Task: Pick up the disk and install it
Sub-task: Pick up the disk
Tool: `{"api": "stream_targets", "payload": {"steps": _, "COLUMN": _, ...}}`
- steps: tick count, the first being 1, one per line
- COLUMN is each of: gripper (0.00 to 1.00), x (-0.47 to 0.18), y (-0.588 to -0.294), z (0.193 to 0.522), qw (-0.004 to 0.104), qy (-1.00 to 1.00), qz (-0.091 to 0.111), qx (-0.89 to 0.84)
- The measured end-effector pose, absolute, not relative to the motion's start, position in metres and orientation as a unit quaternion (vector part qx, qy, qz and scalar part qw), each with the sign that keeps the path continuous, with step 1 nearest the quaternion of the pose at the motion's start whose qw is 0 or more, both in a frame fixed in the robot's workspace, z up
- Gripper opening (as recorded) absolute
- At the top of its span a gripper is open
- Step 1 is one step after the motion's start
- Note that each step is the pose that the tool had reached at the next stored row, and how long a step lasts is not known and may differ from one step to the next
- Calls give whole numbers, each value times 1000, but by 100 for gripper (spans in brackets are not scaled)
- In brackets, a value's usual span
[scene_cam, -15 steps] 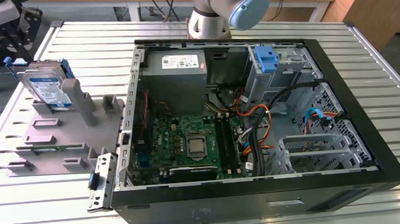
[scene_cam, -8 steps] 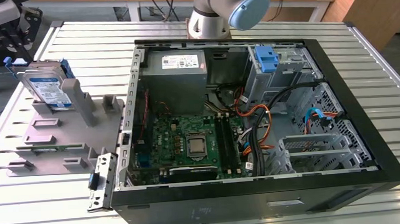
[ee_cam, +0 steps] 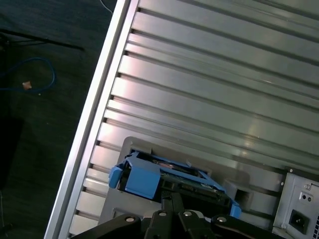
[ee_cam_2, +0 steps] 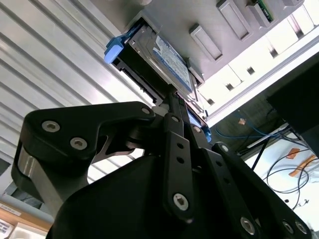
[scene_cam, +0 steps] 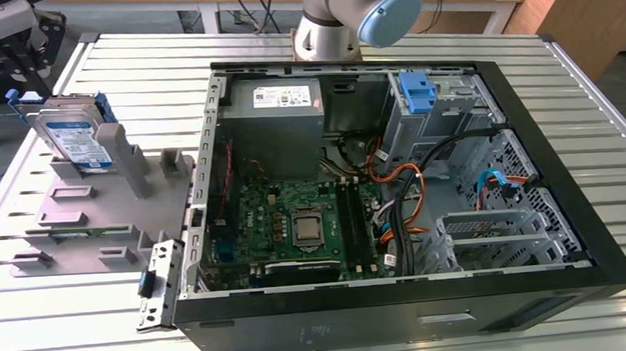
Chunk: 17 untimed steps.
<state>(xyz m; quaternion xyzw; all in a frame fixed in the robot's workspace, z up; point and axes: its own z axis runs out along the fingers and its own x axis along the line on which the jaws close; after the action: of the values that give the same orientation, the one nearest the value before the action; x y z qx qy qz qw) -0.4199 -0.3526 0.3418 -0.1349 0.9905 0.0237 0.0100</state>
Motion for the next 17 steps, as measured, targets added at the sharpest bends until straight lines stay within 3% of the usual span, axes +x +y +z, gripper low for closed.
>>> {"api": "stream_targets", "payload": {"steps": 17, "gripper": 11, "x": -420, "y": -353, "z": 342, "qw": 9, "qy": 986, "qz": 24, "qx": -165}}
